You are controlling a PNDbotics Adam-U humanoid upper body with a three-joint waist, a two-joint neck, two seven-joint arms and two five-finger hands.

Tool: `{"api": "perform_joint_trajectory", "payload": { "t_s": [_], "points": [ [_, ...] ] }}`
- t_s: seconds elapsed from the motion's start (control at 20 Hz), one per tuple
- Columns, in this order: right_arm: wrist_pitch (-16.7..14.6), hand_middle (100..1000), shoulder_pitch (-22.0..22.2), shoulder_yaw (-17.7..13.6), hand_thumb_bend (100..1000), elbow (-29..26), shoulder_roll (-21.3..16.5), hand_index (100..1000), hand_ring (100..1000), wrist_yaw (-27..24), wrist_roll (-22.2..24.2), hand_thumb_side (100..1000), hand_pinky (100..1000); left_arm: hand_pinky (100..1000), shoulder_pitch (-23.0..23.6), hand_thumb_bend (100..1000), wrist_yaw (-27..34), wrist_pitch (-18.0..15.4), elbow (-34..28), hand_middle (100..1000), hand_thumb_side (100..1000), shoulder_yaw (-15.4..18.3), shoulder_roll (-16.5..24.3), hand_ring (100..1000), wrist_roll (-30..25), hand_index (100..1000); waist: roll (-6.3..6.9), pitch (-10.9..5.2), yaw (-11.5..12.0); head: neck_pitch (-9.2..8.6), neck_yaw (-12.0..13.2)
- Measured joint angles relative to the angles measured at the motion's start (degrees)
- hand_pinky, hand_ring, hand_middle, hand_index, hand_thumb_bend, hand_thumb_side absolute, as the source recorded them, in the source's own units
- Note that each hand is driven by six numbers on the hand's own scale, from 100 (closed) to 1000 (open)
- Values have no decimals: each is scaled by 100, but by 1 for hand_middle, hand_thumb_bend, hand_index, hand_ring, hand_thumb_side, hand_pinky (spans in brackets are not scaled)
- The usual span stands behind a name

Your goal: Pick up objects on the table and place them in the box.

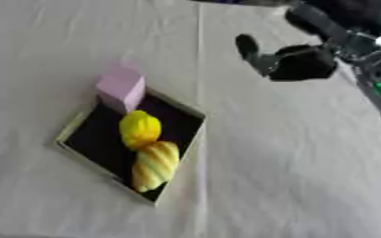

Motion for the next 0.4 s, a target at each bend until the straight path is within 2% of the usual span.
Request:
{"api": "perform_joint_trajectory", "payload": {
  "t_s": [0.2,0.4],
  "points": [
    [-287,719,407,-582,100,-2,-218,838,753,-888,-855,168,862,824,-16,169,-50,-29,0,790,401,15,8,817,29,861,37,3,-5,0,59],
    [-408,706,808,-990,100,-4,-339,829,741,-1519,-1486,323,860,823,-33,173,-143,-71,0,789,395,18,42,816,72,861,46,3,-8,0,108]
  ]
}}
